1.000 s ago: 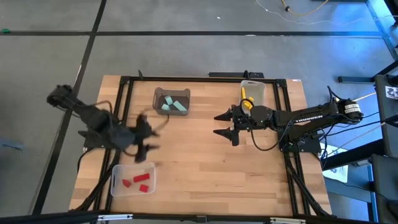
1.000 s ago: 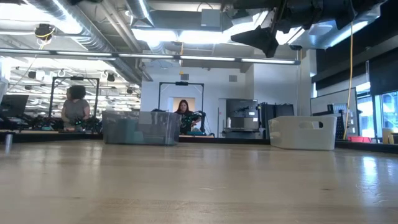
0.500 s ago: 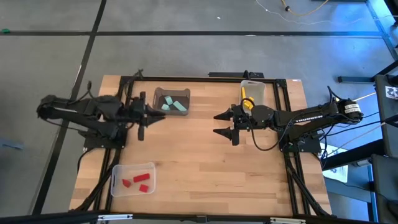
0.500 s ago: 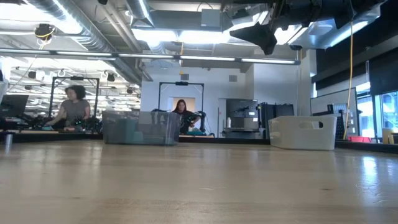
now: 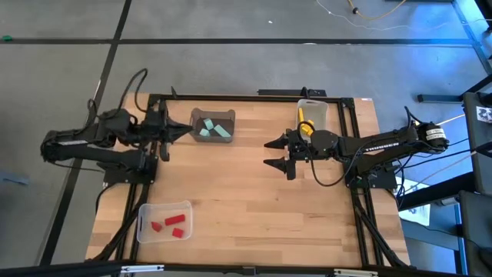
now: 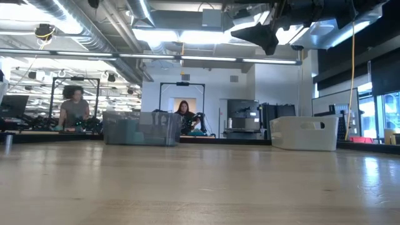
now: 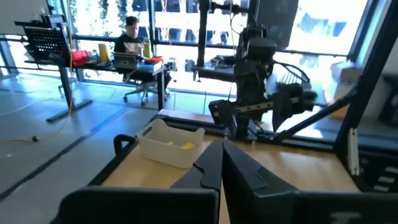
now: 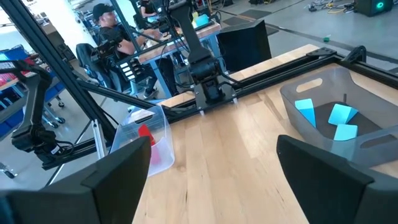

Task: Sort & place blocks by color
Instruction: Return to Home Position

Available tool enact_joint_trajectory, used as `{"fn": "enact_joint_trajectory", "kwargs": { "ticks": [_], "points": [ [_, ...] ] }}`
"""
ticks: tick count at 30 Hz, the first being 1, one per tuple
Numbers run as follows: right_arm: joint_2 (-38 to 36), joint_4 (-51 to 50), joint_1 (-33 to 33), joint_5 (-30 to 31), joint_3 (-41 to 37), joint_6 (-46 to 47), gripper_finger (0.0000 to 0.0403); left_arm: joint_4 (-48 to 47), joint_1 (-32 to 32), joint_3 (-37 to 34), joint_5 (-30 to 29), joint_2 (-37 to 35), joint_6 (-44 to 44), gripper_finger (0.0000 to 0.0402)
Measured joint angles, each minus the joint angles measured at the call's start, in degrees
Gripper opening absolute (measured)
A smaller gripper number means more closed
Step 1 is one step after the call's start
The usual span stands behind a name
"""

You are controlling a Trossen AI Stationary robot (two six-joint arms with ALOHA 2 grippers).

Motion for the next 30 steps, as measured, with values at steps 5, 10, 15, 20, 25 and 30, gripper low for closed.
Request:
{"fn": "enact_joint_trajectory", "kwargs": {
  "ticks": [5, 10, 15, 20, 25, 30],
  "points": [
    [0.0, -0.02, 0.0, 0.0, 0.0, -0.01, 0.0349, 6.65, 0.0, -8.98, 0.93, -6.07, -5.54, 0.0],
    [0.0, -0.04, 0.0, 0.0, 0.0, 0.14, 0.0349, 21.84, -2.23, -21.05, -0.02, -9.12, -9.67, 0.0],
    [0.0, -0.07, 0.0, 0.0, 0.0, 0.69, 0.0349, 29.87, -6.56, -29.76, -5.76, -9.1, -11.4, 0.0],
    [0.0, -0.09, 0.01, -0.02, 0.0, 3.19, 0.0349, 40.84, -8.4, -38.27, -6.6, -12.22, -12.75, 0.0],
    [-0.02, -0.09, 0.02, -0.02, 0.0, 3.33, 0.0349, 42.71, -8.39, -44.32, -7.93, -19.19, -14.88, 0.0],
    [-0.02, -0.09, 0.02, -0.01, 0.0, 3.28, 0.0349, 32.53, -8.35, -44.33, -8.47, -25.31, -15.49, 0.0]
  ]
}}
